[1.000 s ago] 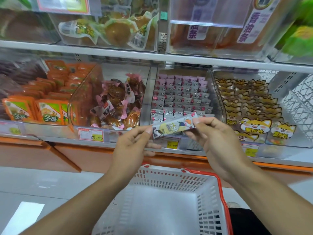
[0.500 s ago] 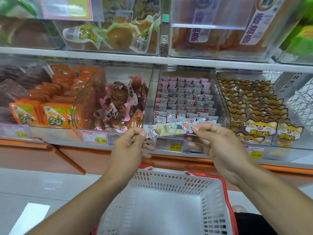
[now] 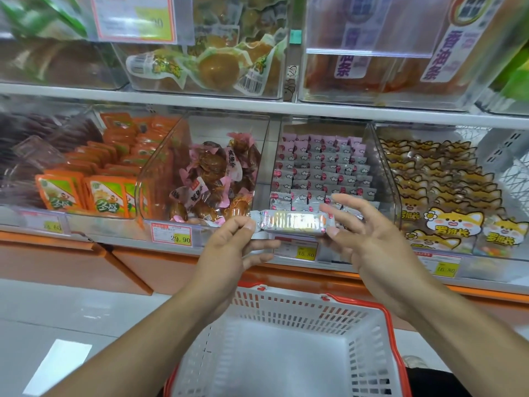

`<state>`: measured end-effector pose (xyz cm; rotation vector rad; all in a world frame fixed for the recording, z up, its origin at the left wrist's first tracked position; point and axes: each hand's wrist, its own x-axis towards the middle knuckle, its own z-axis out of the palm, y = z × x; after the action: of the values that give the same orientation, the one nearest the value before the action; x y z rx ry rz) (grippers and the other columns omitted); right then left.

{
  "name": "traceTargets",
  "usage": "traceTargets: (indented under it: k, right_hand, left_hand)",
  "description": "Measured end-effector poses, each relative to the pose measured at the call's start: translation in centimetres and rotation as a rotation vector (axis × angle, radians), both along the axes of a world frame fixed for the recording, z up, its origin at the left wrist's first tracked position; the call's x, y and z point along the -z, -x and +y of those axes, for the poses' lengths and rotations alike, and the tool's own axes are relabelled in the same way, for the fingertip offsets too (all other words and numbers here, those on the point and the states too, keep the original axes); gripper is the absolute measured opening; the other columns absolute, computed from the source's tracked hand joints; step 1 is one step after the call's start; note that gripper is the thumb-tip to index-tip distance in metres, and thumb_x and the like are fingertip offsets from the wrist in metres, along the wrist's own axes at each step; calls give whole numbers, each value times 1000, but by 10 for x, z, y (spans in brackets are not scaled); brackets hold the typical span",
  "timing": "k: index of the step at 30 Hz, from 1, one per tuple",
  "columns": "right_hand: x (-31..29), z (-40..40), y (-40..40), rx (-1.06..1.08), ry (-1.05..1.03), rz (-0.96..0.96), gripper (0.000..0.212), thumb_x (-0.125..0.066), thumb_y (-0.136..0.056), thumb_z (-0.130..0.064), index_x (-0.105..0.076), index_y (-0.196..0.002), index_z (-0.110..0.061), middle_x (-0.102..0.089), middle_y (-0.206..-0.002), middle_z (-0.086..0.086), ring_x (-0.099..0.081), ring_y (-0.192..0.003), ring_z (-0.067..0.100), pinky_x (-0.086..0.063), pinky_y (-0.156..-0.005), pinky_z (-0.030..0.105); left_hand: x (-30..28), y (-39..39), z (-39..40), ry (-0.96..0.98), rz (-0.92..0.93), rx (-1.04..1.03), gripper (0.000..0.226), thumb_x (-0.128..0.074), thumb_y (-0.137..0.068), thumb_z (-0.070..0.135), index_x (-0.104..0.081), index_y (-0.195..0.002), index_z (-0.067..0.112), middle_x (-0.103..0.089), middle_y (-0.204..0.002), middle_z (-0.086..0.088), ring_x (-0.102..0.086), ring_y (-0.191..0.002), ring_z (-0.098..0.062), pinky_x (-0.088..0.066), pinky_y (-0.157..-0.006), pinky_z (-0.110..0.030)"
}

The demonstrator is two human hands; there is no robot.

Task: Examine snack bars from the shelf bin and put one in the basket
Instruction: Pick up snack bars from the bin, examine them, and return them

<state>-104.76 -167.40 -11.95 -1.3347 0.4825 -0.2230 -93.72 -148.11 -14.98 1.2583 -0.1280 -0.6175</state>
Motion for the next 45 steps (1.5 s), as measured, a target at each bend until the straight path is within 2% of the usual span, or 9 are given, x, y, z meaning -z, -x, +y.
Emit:
traceTargets:
  k: [4,8,15,18,21,32,36,40,45]
  right_hand:
    - [-7,6,6,-187,281,-44,56,-76,-84,3,-68,-119,-40,-63,-132,-21,-56,-128,2,-44,-110,33]
    - [-8,12,7,-170,366,-90,45,-77,-83,3,-69,-111,-31,-70,-114,-24,-64,-112,-4,-50,-91,11]
    - [-7,7,5,-84,235,-75,38,-79,-75,-28,-69,-111,-34,-76,-113,0,-72,-108,19,-60,-91,36]
    - [-7,8,5,-50,174,-92,43,-77,-76,-37,-68,-114,-21,-79,-99,5,-77,-87,28,-63,-71,32]
    - [-6,5,4,19,184,-61,45,-72,-79,-44,-72,-116,-18,-80,-95,4,-77,-83,26,-61,-67,25]
    - [-2,-5,2,76,61,31,25,-73,-83,-33,-78,-91,-10,-75,-94,5,-70,-83,15,-58,-73,24]
    - [-8,-4,2,-48,-41,-117,31,-74,-85,-20,-63,-113,-13,-75,-114,7,-73,-103,23,-59,-82,28]
    - [-12,-2,8,-394,220,-194,63,-92,-67,-15,-66,-124,-27,-69,-126,3,-72,-102,26,-59,-89,34]
    - [-12,7,10,-369,534,-230,48,-83,-74,4,-69,-100,-34,-72,-119,-11,-70,-107,14,-58,-86,25]
  left_hand:
    - [2,0,1,14,59,-17,19,-49,-105,19,-64,-95,15,-74,-97,-9,-76,-92,-25,-59,-67,-27]
    - [1,3,0,26,61,-14,14,-48,-105,16,-62,-106,13,-71,-110,-17,-76,-87,-27,-60,-68,-30]
    - [-9,9,2,17,-150,123,34,-72,-89,27,-68,-122,34,-70,-126,-5,-70,-110,-23,-59,-84,-32]
    - [-5,11,2,-13,-184,59,45,-82,-76,29,-66,-118,28,-75,-111,-6,-73,-101,-24,-59,-82,-31]
    - [-5,10,3,-35,-187,-11,24,-83,-71,38,-74,-92,31,-77,-95,-12,-75,-90,-24,-60,-78,-30]
    - [-1,4,0,71,39,-9,25,-57,-99,19,-65,-75,17,-74,-113,-18,-73,-104,-30,-60,-74,-28]
    - [1,2,0,113,179,-36,13,-47,-104,11,-57,-99,3,-73,-103,-25,-76,-87,-32,-61,-67,-30]
    - [1,6,-3,40,207,7,28,-39,-107,13,-61,-112,-3,-76,-93,-21,-73,-68,-22,-60,-58,-28]
    - [4,12,-5,-115,184,132,35,-40,-106,18,-68,-116,0,-75,-104,-24,-71,-82,-30,-59,-74,-37]
